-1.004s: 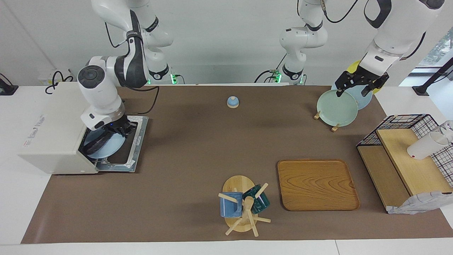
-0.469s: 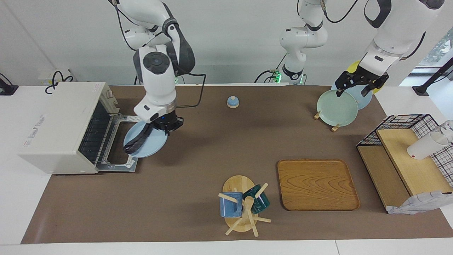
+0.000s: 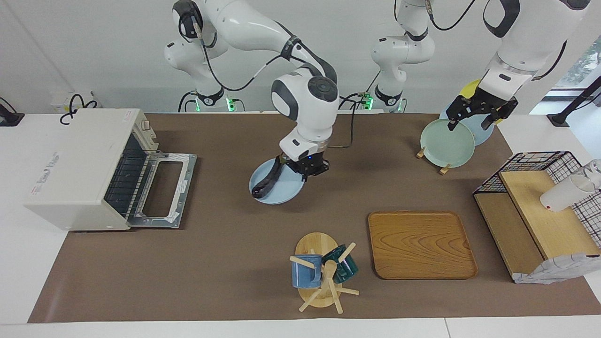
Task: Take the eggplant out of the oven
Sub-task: 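Carry the eggplant out of the oven toward the blue plate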
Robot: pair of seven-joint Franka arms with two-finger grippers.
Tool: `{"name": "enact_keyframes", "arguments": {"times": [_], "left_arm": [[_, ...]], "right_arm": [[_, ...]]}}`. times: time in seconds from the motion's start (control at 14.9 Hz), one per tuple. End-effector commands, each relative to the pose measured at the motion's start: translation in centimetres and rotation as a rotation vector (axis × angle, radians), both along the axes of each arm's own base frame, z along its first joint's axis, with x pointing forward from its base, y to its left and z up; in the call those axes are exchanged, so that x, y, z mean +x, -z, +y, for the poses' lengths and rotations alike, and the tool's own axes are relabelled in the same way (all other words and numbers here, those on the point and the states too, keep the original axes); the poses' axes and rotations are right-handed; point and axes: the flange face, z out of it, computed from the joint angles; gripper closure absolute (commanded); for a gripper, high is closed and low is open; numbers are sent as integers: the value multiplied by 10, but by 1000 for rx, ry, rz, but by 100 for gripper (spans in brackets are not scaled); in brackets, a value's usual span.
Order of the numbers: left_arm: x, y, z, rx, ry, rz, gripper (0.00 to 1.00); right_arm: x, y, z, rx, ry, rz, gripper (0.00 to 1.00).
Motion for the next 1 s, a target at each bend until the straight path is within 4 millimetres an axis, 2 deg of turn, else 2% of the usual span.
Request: {"name": "enact_keyframes", "arguments": {"times": [0.0, 0.2, 0.4, 0.54, 0.6, 0.67, 0.74, 0.87, 0.94], "left_arm": [[-1, 3, 4, 10, -17, -33, 0], [4, 5, 9, 7, -25, -78, 0], [13, 12, 11, -4, -32, -99, 0], [24, 24, 9, -26, -34, -99, 0], [30, 30, 8, -46, -41, -107, 0], [36, 36, 8, -48, -40, -113, 0], [42, 45, 6, -51, -37, -110, 0], [56, 69, -2, -89, -35, -104, 0], [65, 80, -6, -124, -44, -111, 0]], "right_arm": [[-2, 11, 35, 75, 48, -13, 100], [-6, 30, 43, 101, 50, -28, 100], [-19, 58, 46, 123, 105, -16, 100], [-18, 58, 46, 132, 114, -6, 100], [-15, 56, 44, 131, 109, -11, 91], [-10, 52, 38, 124, 102, -10, 76], [-7, 46, 36, 121, 84, -9, 70], [-3, 30, 33, 112, 72, -14, 65], [4, 19, 16, 79, 50, 3, 65]]}}
